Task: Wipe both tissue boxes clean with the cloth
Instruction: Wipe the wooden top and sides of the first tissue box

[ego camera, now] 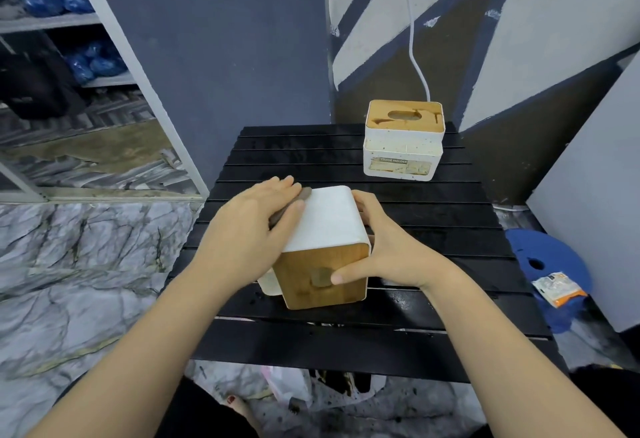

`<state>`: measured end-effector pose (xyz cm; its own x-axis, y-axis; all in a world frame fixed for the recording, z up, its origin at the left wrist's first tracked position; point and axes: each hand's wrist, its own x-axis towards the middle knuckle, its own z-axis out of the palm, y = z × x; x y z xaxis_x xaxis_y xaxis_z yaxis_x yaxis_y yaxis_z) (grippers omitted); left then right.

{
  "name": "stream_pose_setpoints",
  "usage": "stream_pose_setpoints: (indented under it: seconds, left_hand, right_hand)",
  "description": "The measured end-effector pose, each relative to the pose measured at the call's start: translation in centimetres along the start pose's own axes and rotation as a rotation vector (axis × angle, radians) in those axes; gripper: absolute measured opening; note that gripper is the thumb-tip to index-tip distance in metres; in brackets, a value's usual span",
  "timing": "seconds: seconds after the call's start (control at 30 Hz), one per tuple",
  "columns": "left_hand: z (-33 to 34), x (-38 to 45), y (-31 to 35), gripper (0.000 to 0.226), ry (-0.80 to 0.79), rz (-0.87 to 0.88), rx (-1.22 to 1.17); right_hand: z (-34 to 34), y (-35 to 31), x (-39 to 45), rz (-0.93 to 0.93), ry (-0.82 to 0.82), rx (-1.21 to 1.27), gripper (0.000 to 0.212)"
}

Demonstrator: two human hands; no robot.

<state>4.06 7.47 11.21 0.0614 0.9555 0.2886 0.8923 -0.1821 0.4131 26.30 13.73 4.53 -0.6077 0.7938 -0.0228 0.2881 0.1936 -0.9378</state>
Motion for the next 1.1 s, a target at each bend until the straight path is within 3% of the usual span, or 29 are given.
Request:
stream_pose_setpoints:
  seconds: [0.1,0.23,0.5,0.63,0.77,0.97,1.1]
  left_hand:
    - [0.6,1.5,2.0,0.051,-0.078,-0.035,0.059]
    - [2.4,2.0,4.2,0.064,-0.137,0.046,0.023]
    - [3.2,-1.0,4.7,0.032,-0.057,0.349,-0.049]
    - [2.2,-2.6,2.0,0.032,-0.008,0.395,-0.105]
    - [0.4,-3.3,-0.9,0.034,0.088,0.245,-0.115]
    - [-0.1,-1.2,-0.3,0.054,-0.039,-0.111,0.034]
    - [1.2,0.5,3.2,0.063,-0.077,-0.073,0.139]
  right_hand:
    - [0.1,-0.1,0.0,-0.001,0.005,0.002,0.120]
    - [0.2,0.0,-0.1,-0.016,0.009,0.031,0.118]
    - [0.4,0.7,-0.6,-0.065,0.039,0.047,0.103]
    - [0.5,0.6,-0.6,-0.039,0.046,0.064,0.110]
    - [0.3,0.1,-0.5,-0.011,0.037,0.020,0.118]
    - [0.4,-0.1,-0.3,-0.004,0.016,0.002,0.121]
    - [0.5,0.0,-0.4,-0.003,0.038,0.024,0.119]
